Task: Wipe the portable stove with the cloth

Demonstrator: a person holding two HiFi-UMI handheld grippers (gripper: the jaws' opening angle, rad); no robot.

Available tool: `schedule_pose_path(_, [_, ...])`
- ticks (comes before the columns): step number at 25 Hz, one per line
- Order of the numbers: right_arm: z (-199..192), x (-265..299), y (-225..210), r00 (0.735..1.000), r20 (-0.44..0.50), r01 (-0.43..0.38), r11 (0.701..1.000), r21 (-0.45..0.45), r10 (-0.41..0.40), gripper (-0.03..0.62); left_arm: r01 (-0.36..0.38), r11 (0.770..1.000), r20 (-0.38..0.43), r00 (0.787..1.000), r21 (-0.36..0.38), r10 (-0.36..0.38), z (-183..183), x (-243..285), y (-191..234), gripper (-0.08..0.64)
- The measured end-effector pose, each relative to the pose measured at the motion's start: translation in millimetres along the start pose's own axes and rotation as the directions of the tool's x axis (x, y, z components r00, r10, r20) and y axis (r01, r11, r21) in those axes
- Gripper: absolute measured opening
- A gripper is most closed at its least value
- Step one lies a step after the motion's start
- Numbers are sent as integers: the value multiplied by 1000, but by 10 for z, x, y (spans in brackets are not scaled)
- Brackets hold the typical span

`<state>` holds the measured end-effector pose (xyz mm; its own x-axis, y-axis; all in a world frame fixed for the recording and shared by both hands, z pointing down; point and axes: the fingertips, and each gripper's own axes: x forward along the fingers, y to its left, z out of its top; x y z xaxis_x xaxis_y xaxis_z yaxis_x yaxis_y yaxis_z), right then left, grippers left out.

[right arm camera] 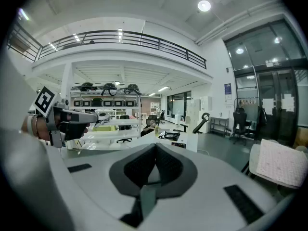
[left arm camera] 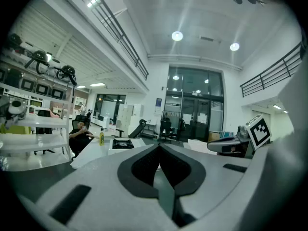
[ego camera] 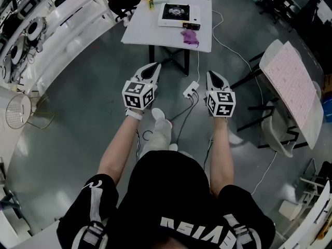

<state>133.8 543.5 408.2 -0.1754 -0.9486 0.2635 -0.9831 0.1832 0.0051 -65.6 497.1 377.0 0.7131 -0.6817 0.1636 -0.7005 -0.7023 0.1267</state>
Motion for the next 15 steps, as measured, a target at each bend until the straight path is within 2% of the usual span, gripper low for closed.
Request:
schedule_pose_path(7, [57, 179, -76, 1000, -2, -2, 1000, -1, 2, 11, -1, 1000, -9, 1000, -3, 1, 37, 168, 110, 6])
schedule_pose_path(15, [25, 653, -293, 1000, -25, 2, 1000, -3, -2, 12, 3, 1000, -17, 1000, -19, -4, 11, 622, 353, 6])
